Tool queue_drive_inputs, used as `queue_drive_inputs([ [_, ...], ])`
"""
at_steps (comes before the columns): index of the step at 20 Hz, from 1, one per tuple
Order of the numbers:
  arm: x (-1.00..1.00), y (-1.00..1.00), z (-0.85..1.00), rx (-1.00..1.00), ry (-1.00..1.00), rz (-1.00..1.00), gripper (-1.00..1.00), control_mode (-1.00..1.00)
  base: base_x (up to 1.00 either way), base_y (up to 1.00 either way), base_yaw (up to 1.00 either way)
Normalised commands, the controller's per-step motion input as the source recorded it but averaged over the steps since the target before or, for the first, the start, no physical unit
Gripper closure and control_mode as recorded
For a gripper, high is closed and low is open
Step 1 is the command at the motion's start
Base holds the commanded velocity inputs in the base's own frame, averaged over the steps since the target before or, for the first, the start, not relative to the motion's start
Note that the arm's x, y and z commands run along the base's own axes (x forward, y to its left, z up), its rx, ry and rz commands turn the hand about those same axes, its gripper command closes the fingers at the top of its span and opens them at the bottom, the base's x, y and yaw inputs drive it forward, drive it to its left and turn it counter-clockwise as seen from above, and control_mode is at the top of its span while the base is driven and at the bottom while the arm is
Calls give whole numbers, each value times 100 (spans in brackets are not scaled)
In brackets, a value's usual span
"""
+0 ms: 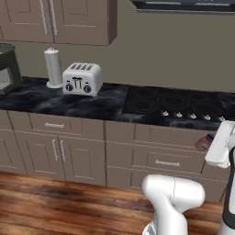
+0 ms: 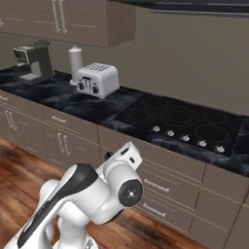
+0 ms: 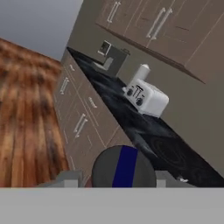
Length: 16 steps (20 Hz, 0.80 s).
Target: Move the drinks to the dining counter.
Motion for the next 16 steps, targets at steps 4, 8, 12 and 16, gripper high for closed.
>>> queue_drive_inputs([
  [4,0,0,0,0,0,0,100,100,0,62,41],
  [8,0,0,0,0,0,0,100,100,0,62,42],
  [12,0,0,0,0,0,0,100,100,0,67,42],
  [16,0,0,0,0,0,0,100,100,0,69,42],
])
